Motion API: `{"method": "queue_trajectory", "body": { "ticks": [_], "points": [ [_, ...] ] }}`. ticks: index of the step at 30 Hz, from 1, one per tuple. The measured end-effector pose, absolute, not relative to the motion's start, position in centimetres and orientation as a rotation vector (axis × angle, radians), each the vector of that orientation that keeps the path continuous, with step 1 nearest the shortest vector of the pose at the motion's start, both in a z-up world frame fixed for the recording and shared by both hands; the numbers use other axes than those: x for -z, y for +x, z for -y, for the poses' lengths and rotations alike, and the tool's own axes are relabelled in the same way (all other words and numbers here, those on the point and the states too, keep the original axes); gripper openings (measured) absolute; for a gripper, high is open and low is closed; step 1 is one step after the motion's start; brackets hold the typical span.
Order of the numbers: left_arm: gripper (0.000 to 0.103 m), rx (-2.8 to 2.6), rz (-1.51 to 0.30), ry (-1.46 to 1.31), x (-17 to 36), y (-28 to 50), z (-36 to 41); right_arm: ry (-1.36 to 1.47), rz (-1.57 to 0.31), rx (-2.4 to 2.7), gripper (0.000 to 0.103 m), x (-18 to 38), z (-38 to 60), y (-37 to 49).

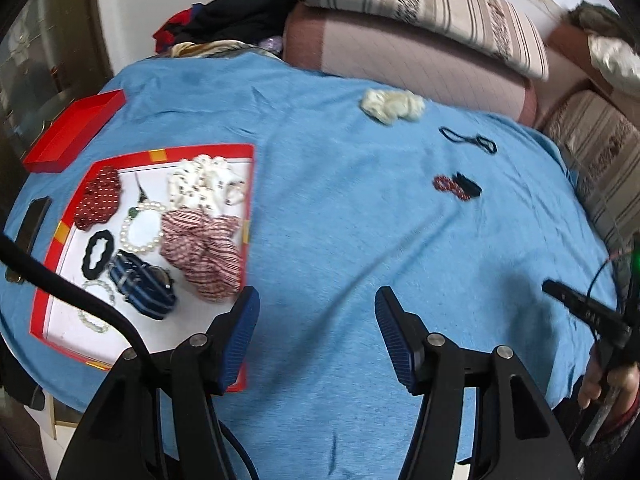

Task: Organize jewelry
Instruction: 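Move both tools back toward the red bead bracelet and black hair tie, then grasp the red bead bracelet with the left gripper while the right grasps the black hair tie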

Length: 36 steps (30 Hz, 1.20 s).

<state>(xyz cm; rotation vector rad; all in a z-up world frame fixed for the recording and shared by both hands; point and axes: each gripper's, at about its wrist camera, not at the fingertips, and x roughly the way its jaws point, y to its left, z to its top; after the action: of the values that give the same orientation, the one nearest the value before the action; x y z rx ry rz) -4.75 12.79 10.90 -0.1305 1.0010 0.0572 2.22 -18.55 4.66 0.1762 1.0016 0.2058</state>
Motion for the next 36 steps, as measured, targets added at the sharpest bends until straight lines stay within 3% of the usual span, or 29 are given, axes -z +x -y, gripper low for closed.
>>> {"method": "queue_trajectory", "body": {
  "ticks": [9,15,19,25,36],
  "points": [
    [0.059,-0.037,-1.047,-0.114,-9.1,-4.0,-11.2,0.173,-0.966,-0.284,0.039,-4.6,14.4,11.2],
    [0.059,-0.04,-1.068,-0.144,-8.1,-2.8,-11.8,0.199,-1.047,-0.295,0.042,-2.6,12.3,16.6],
    [0.059,-0.031,-1.079,-0.15,-7.5,-1.3,-11.8,0.047,-1.018,-0.063,0.042,-2.0,13.7,17.0],
    [0.059,0.036,-1.055,-0.14,-7.2,2.3,-9.5,0.119,-0.951,0.204,0.042,-3.0,21.6,15.2],
    [0.054,0.176,-1.055,-0.145,-5.0,10.1,-4.7,0.153,-0.995,-0.384,0.042,-4.0,15.0,15.2]
  ]
}}
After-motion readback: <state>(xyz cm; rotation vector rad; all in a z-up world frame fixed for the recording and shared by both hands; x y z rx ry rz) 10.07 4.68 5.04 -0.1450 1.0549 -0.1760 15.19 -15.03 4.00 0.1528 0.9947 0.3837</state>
